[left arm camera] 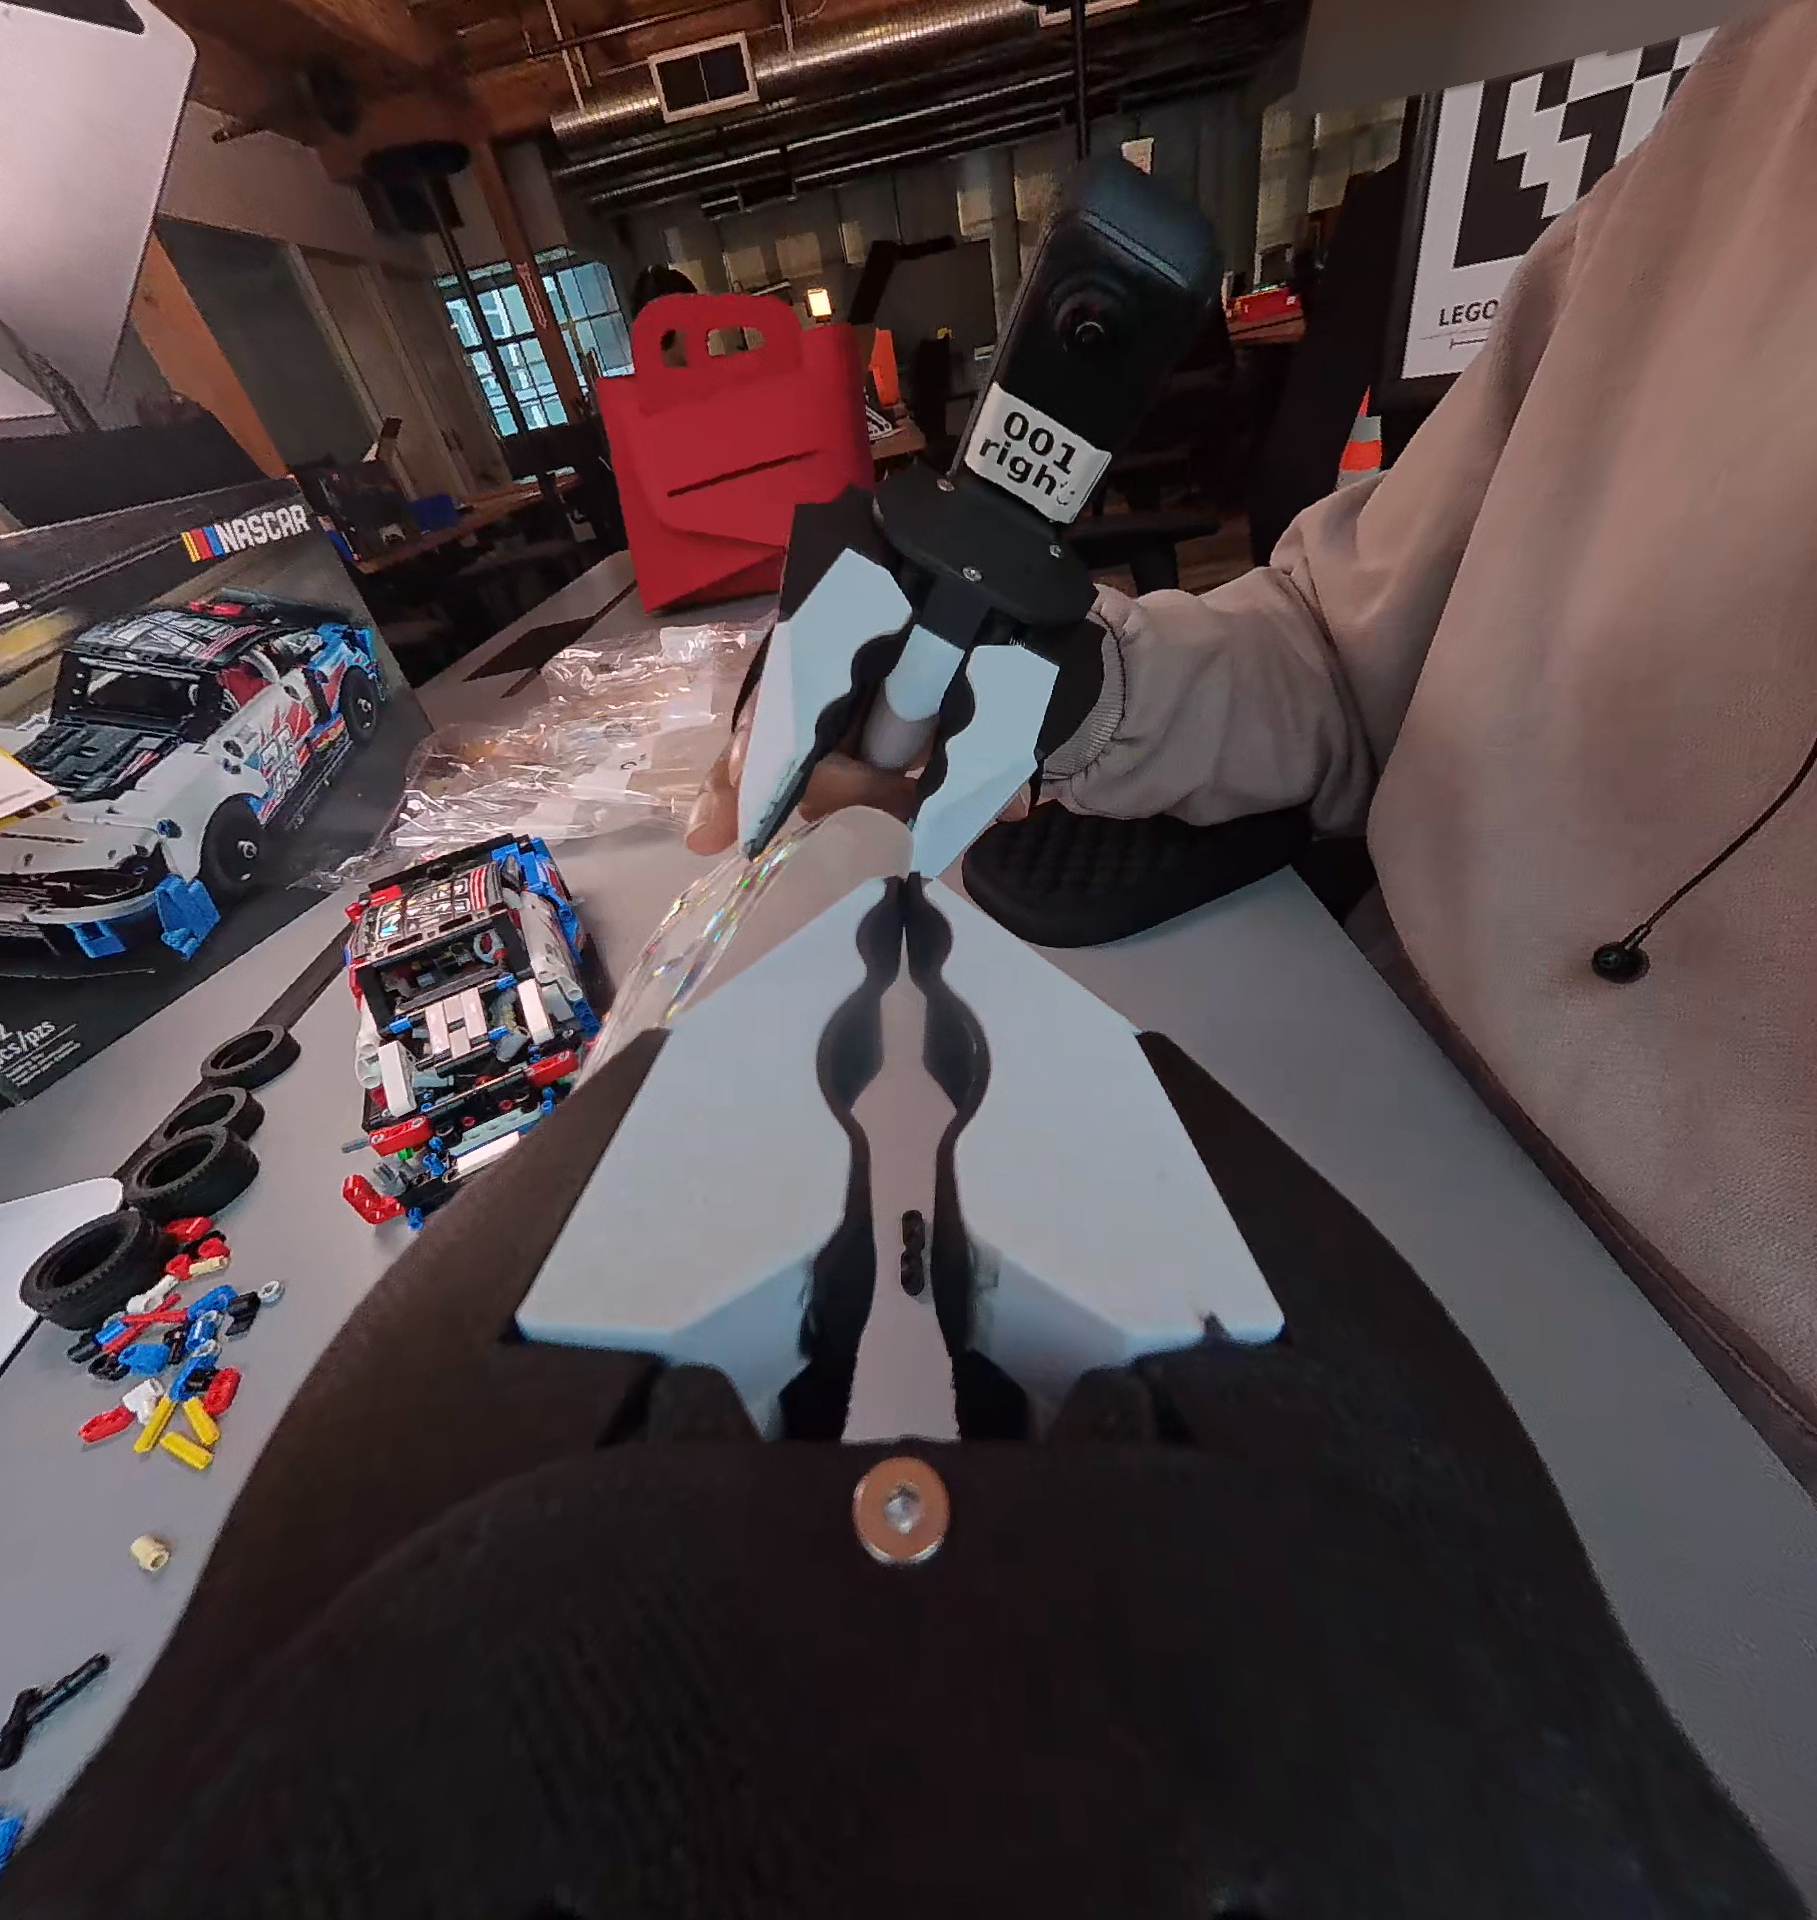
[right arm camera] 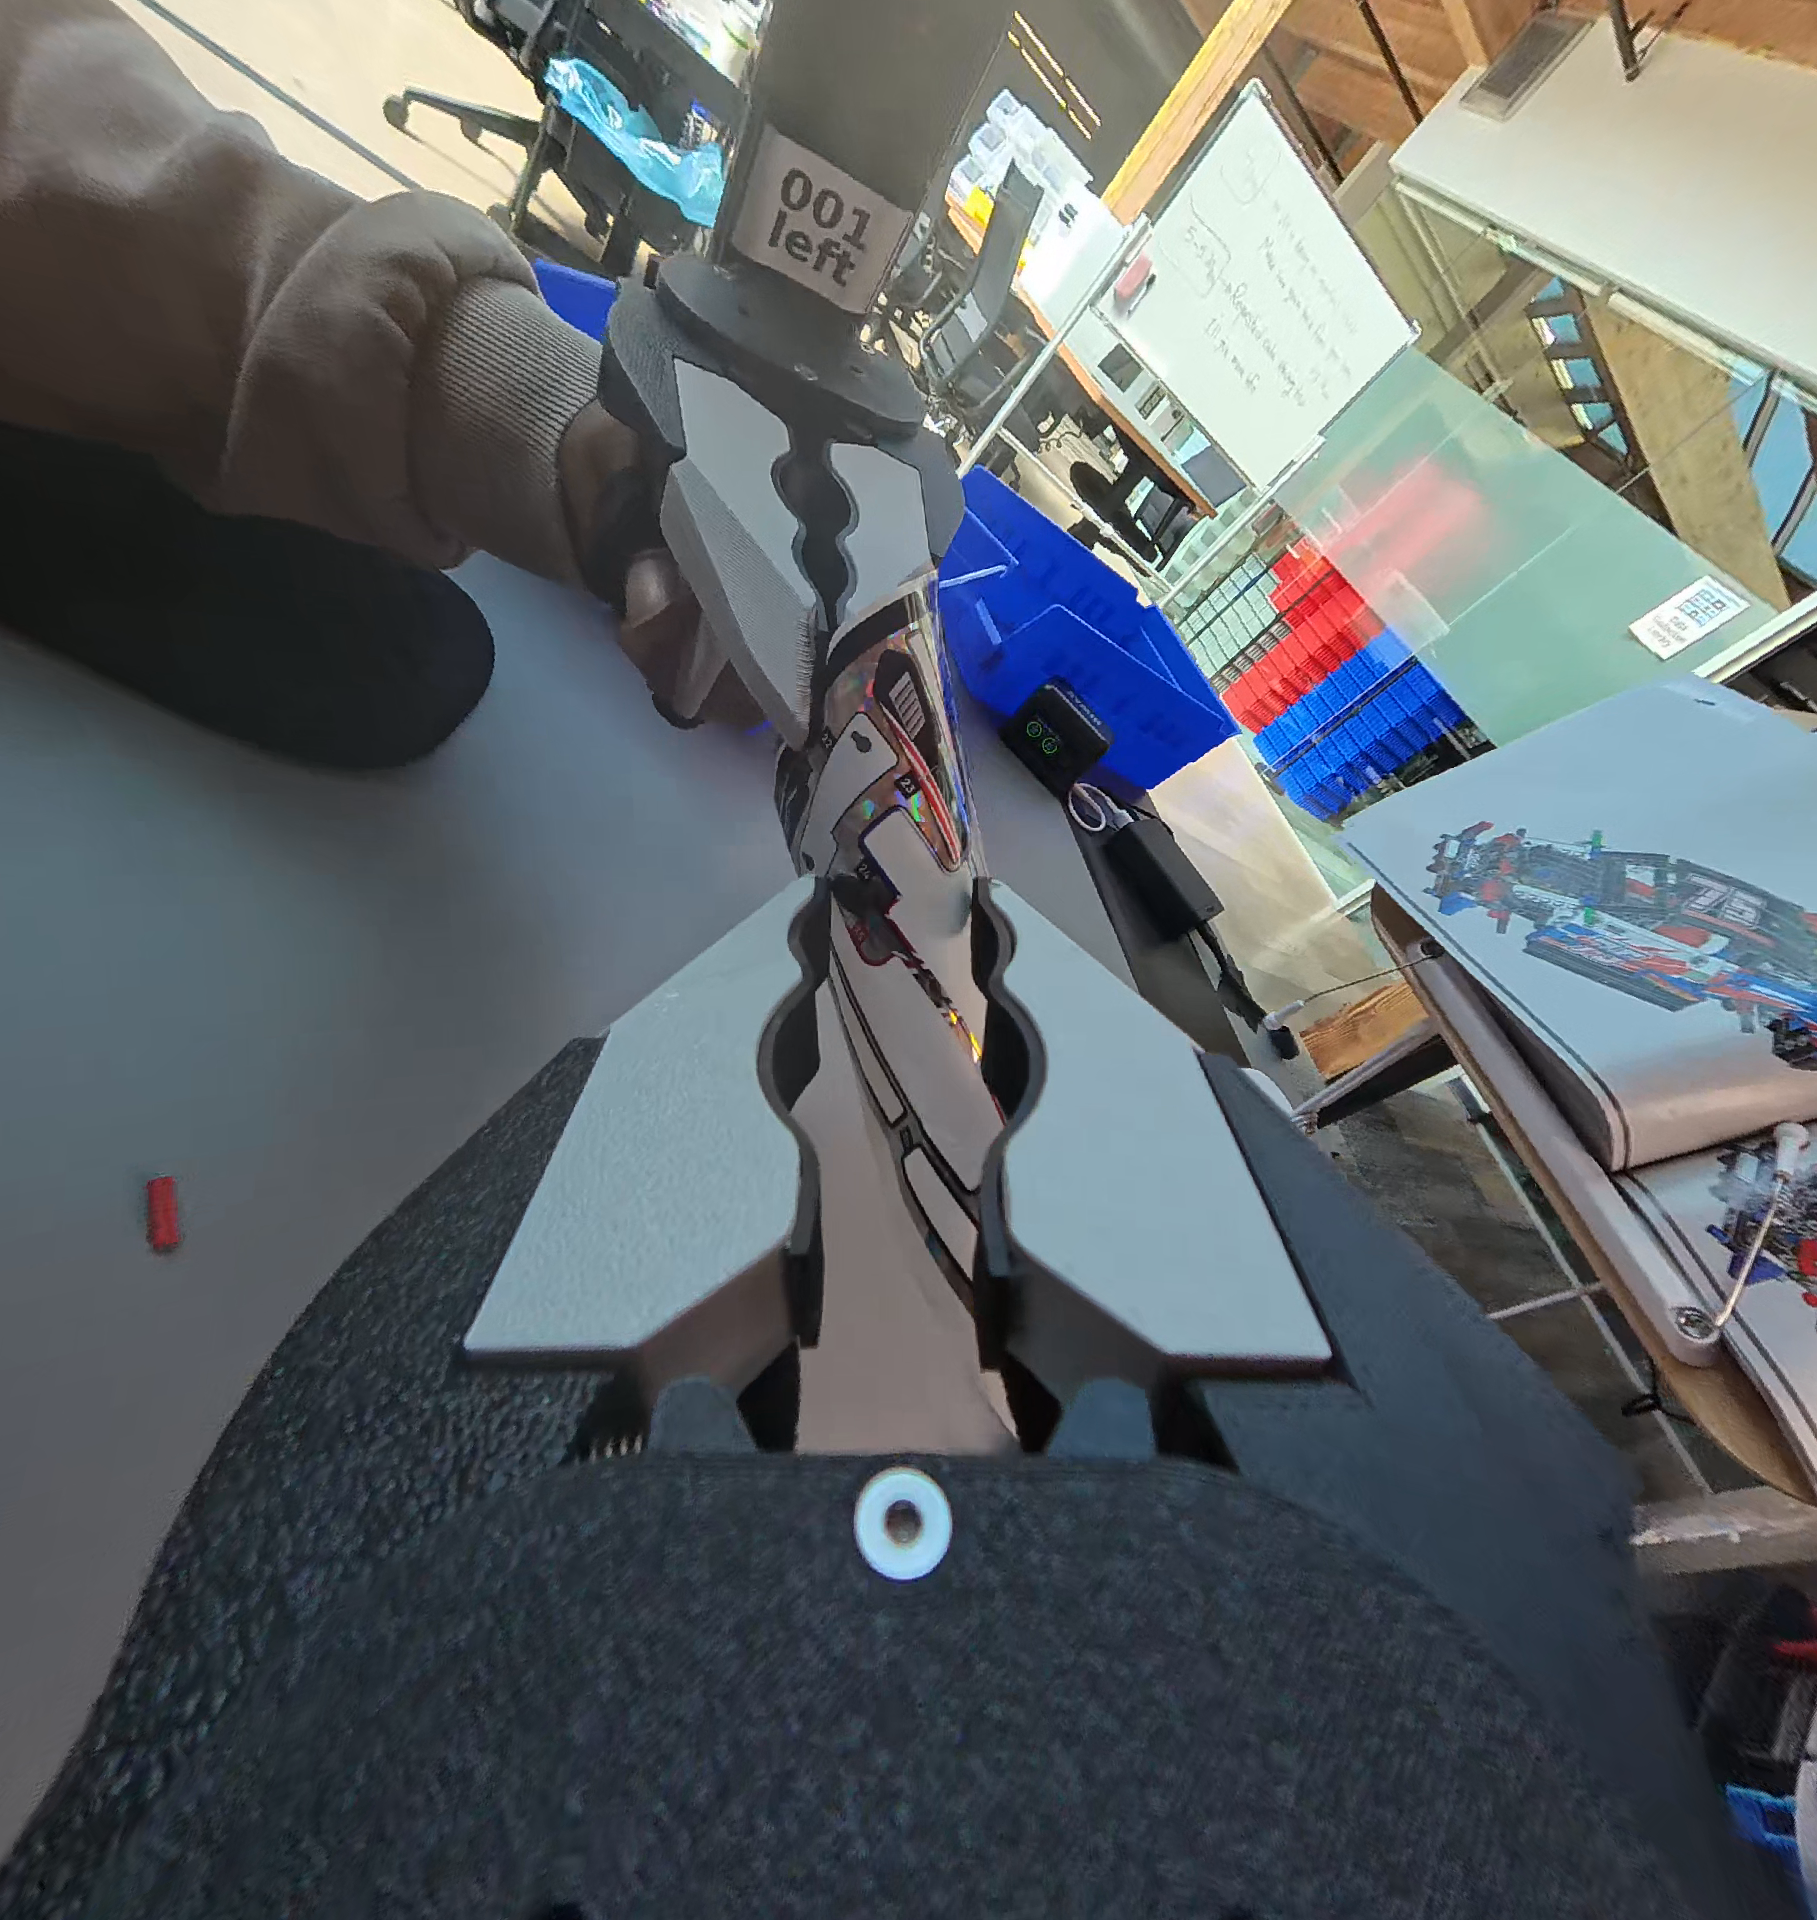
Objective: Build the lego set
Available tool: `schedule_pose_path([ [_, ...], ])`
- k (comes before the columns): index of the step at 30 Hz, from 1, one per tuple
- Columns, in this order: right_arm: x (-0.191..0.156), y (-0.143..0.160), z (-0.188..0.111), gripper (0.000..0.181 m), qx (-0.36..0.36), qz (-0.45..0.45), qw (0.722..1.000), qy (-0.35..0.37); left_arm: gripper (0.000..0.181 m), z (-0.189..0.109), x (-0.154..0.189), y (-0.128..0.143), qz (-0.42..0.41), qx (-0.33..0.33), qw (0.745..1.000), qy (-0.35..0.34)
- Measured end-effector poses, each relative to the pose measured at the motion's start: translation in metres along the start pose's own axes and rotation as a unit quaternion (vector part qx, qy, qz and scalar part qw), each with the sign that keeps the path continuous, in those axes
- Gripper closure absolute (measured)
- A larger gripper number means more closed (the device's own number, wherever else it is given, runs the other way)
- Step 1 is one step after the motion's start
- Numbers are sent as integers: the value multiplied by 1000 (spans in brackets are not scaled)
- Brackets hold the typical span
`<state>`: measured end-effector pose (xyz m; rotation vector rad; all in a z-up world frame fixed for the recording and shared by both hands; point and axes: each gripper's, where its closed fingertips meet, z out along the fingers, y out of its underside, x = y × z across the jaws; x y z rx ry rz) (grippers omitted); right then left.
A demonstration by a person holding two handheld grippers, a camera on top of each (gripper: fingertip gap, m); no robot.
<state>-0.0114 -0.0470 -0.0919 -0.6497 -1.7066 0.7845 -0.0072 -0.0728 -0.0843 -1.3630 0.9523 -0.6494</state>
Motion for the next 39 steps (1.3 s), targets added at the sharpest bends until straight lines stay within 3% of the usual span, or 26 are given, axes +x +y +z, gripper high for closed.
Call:
schedule_pose_path([
  [6,-10,8,2,134,-4,38,998,-55,181,6,4,13,10,-23,999,27],
  [10,-26,20,4,146,-24,47,993,-104,181,17,13,22,26,-51,997,55],
  [12,-25,24,4,160,-20,39,995,-90,181,19,8,26,23,-57,997,44],
  [15,-15,26,2,166,-11,31,998,-46,181,18,-6,27,-18,-44,999,7],
  [18,-5,32,0,170,-21,0,1000,-3,160,24,-9,26,-52,-29,998,-12],
  [23,-9,37,0,173,-9,24,1000,-9,179,30,-19,25,-59,-22,996,-57],
  [29,-12,44,1,155,-16,51,998,-23,181,33,-23,32,-88,-33,992,-78],
  [35,3,28,-5,158,19,45,999,16,181,32,-24,37,-87,-48,991,-87],
  [39,-6,29,-1,160,8,32,999,0,181,34,-22,34,-66,-52,993,-88],
])
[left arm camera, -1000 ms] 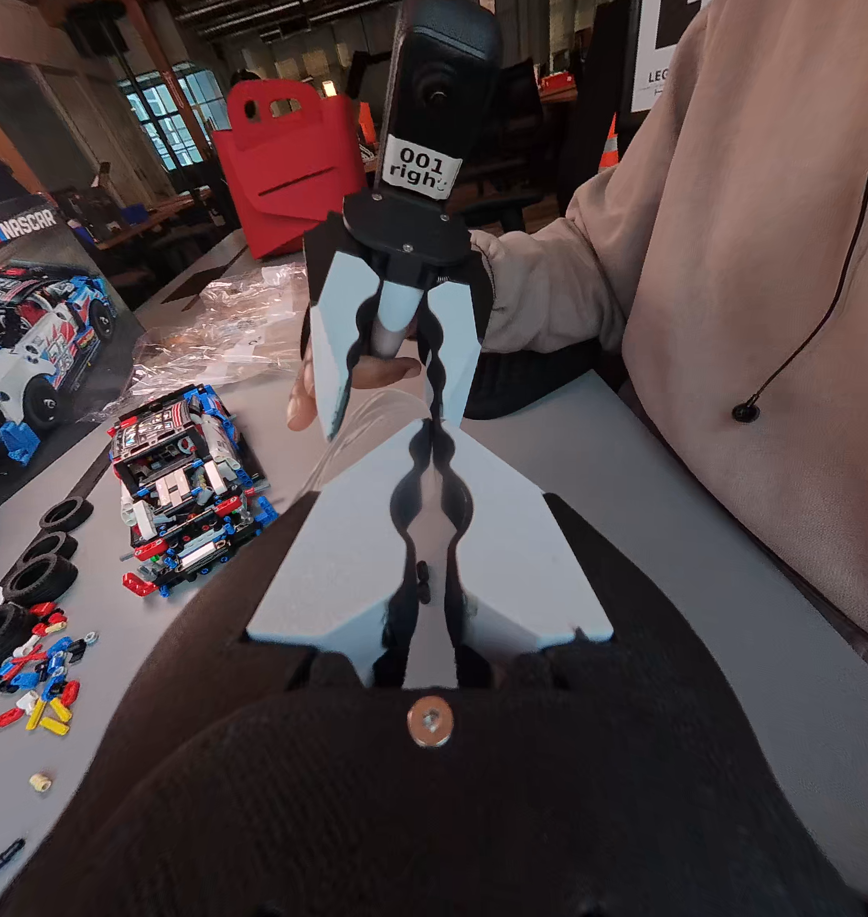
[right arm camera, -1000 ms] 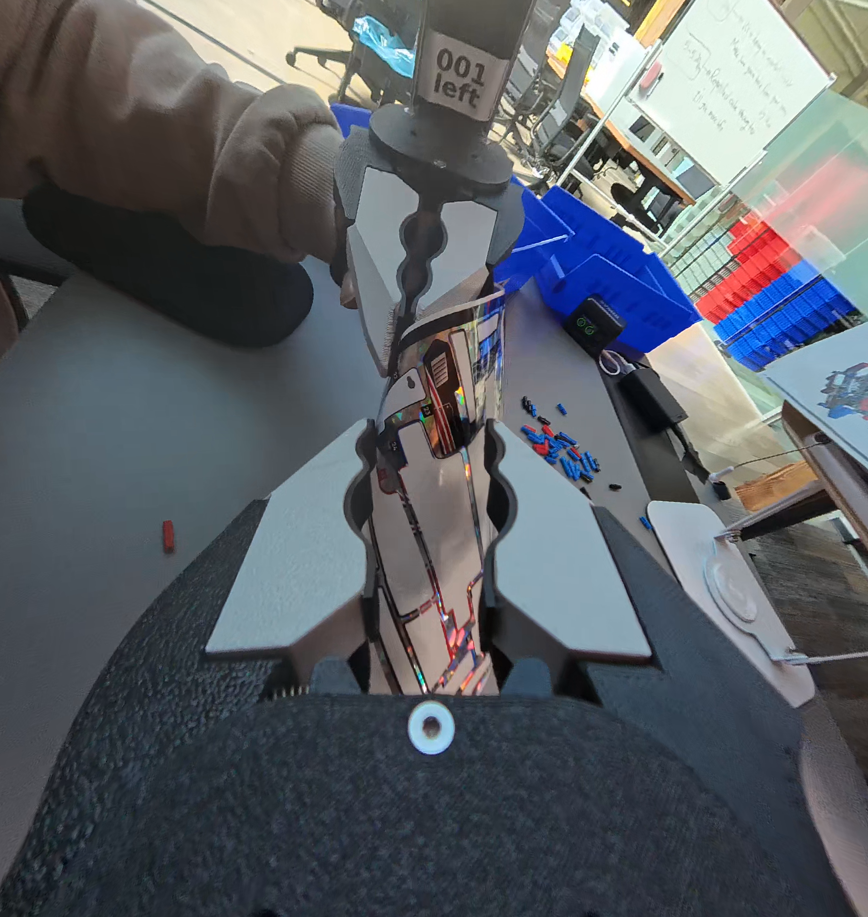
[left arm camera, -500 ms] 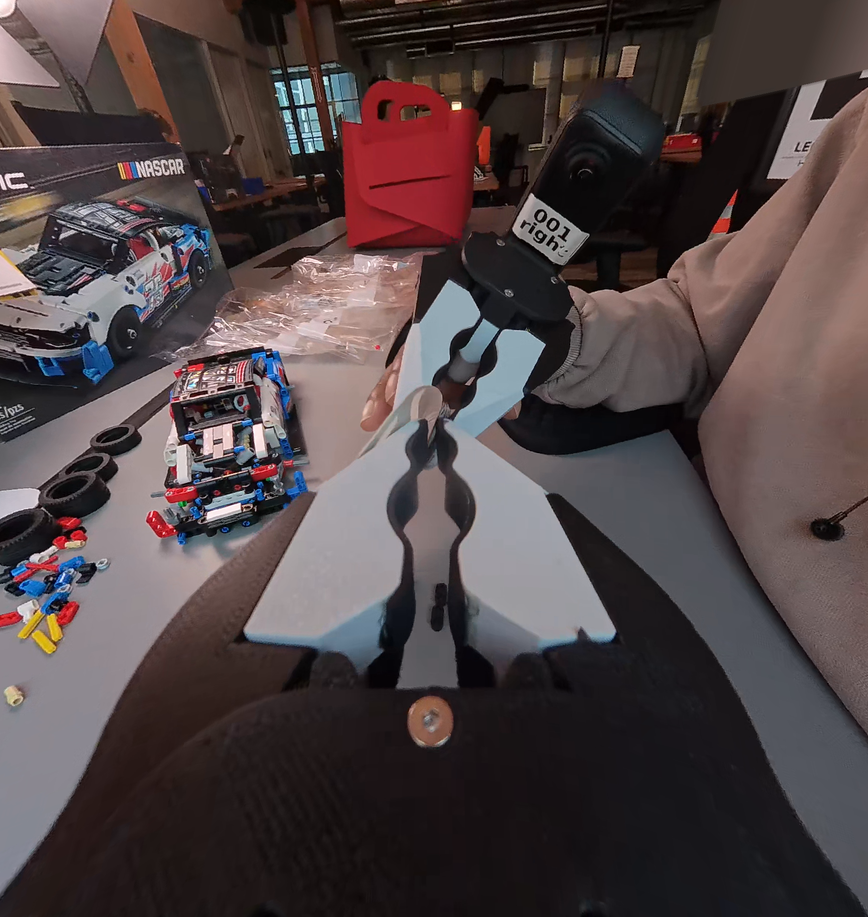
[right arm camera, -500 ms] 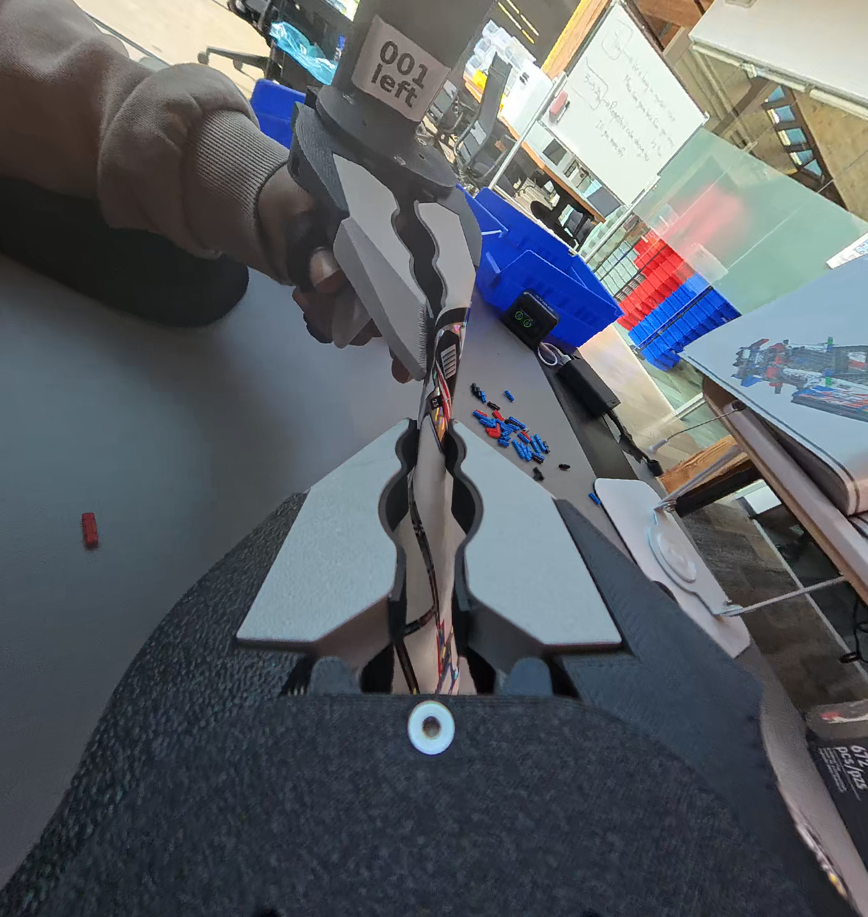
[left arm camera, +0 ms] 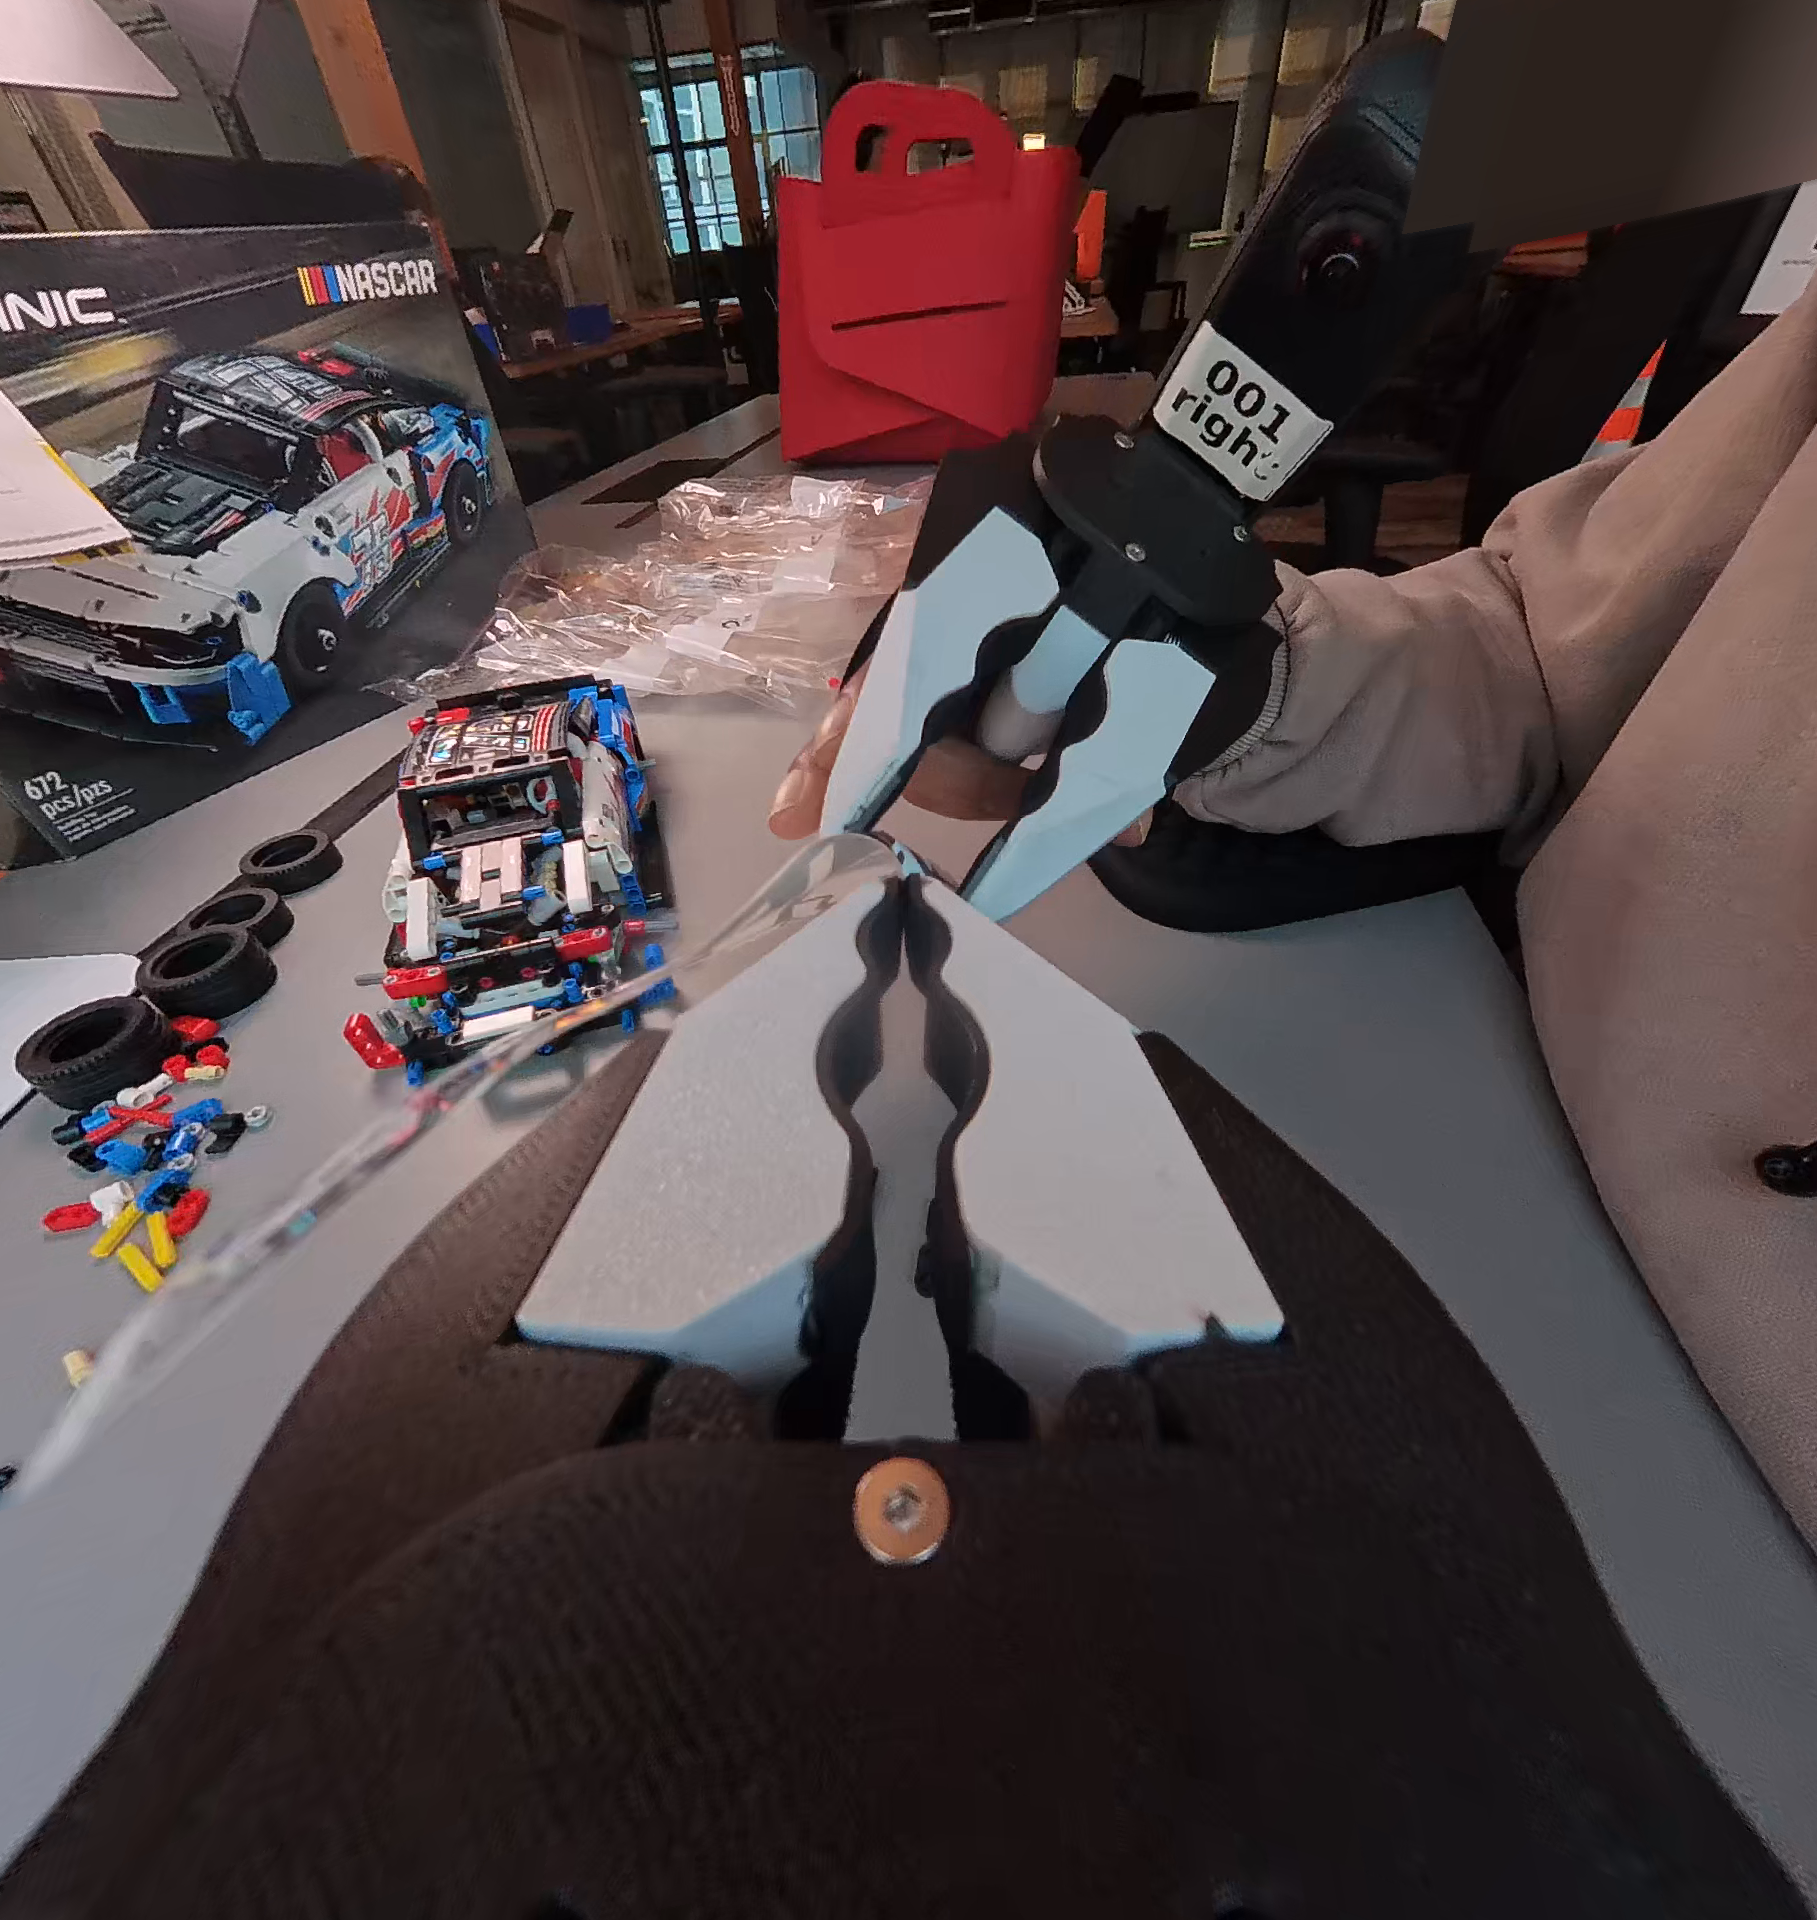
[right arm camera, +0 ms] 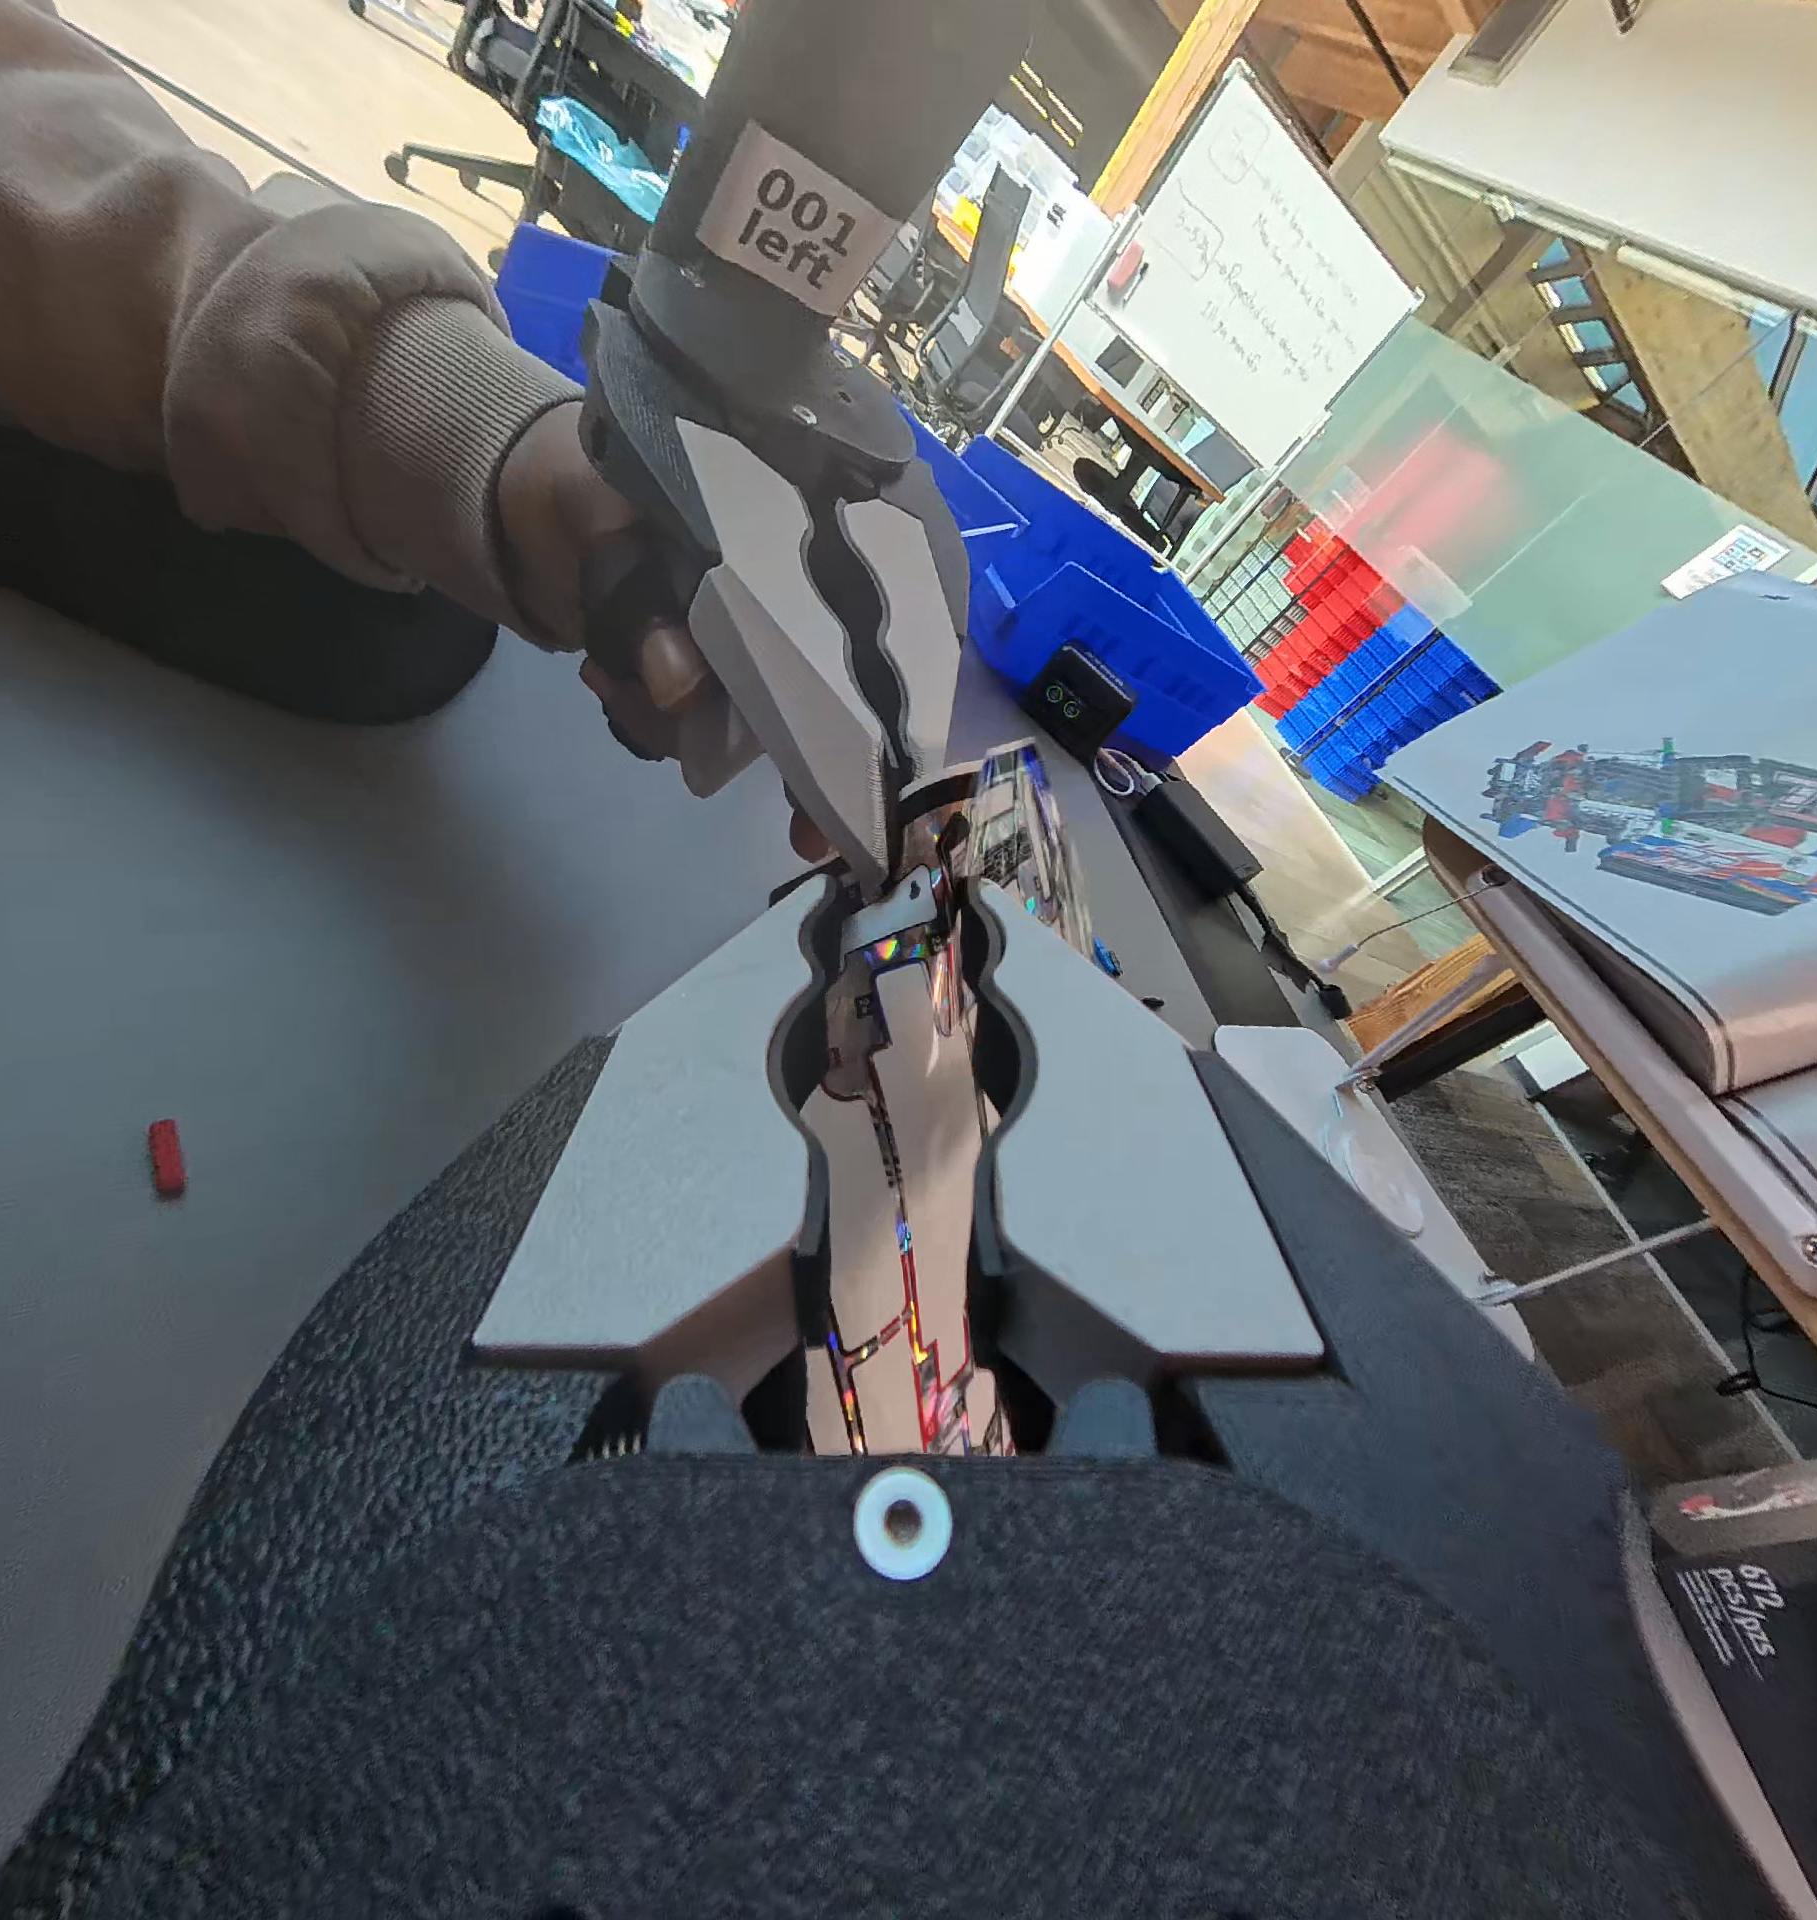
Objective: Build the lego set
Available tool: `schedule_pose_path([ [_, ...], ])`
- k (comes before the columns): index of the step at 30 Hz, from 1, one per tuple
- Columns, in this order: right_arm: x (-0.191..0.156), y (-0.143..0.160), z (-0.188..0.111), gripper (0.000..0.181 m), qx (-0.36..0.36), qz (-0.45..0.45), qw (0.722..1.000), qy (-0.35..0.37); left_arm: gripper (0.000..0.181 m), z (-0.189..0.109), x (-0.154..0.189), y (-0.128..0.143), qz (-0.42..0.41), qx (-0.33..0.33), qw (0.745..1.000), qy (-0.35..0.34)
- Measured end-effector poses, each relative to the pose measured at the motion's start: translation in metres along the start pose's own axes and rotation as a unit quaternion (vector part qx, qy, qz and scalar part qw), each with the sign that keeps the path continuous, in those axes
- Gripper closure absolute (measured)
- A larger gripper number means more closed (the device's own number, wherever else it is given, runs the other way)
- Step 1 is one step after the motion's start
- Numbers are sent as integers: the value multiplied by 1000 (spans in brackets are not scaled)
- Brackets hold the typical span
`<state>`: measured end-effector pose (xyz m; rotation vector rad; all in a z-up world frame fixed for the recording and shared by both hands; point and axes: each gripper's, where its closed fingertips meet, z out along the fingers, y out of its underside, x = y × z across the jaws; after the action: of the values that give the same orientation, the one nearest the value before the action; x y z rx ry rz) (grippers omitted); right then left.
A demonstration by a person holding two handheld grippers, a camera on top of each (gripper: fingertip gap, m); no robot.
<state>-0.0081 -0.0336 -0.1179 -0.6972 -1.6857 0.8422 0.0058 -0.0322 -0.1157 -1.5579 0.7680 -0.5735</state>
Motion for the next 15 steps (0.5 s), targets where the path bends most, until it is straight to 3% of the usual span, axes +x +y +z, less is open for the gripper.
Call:
schedule_pose_path([
  [10,-1,-17,-8,172,44,79,995,-34,181,0,4,-9,72,-10,997,-29],
  [15,-1,-16,-9,172,27,105,993,-47,181,1,4,-7,103,-36,993,-49],
])
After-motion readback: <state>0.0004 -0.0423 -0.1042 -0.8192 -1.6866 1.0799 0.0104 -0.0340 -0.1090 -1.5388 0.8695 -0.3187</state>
